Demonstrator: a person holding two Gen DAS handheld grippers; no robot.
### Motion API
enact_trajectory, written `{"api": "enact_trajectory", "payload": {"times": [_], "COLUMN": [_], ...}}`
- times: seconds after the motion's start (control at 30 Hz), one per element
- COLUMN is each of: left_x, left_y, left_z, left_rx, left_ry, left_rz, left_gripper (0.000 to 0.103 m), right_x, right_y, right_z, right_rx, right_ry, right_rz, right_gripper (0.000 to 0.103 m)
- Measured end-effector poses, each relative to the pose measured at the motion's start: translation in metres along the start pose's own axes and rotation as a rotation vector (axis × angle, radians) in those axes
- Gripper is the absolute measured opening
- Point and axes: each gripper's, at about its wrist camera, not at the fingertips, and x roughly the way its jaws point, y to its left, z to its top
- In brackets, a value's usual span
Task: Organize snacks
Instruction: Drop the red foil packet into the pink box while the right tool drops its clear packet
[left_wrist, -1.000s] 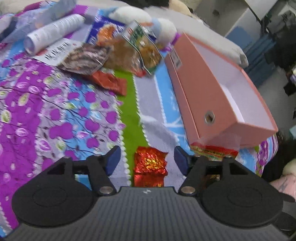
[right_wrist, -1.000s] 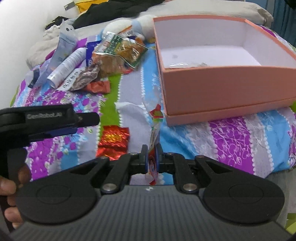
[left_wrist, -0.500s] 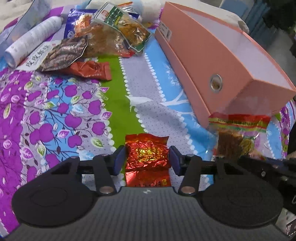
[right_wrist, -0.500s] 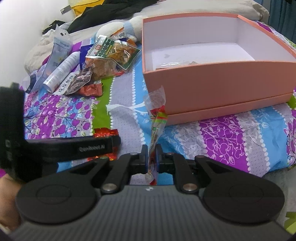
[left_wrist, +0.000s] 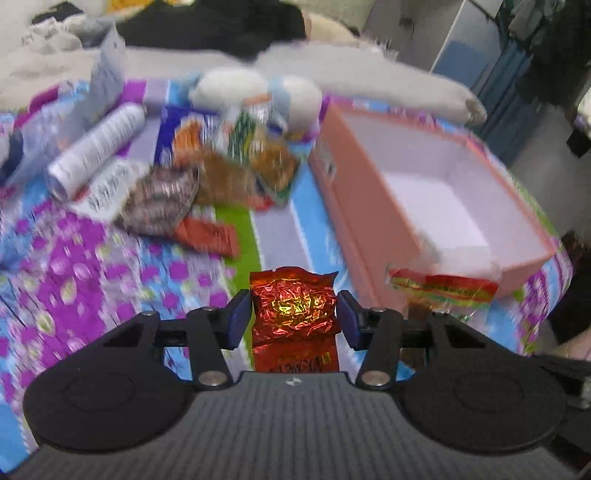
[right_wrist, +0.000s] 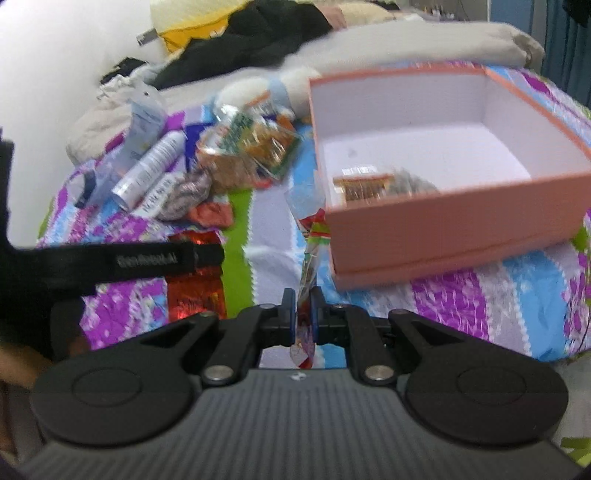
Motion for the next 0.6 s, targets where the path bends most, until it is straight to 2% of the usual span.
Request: {"api": "enact_trajectory", "payload": {"times": [0.37, 0.47, 0.6], "left_x": [-0.065, -0.069, -0.065], "left_y": [-0.036, -0.050, -0.072], "left_z": [0.074, 0.091, 0.110], "left_rx": [0.036, 0.052, 0.079], "left_ry": [-0.175, -0.194, -0.197], "left_rz": [-0.056, -0.068, -0.090], "left_gripper": [0.056, 0.056, 0.056], "right_x": [-0.046, -0.054, -0.056], "right_y": [0.003, 0.004, -0.011], "right_z": [0.068, 0.085, 0.099], "right_rx": [-0.058, -0.121, -0.096], "right_ry": [-0.194, -0.245, -0.269], "right_rz": [-0.010, -0.032, -0.039], "right_gripper": [0.011, 0.011, 0.011]}}
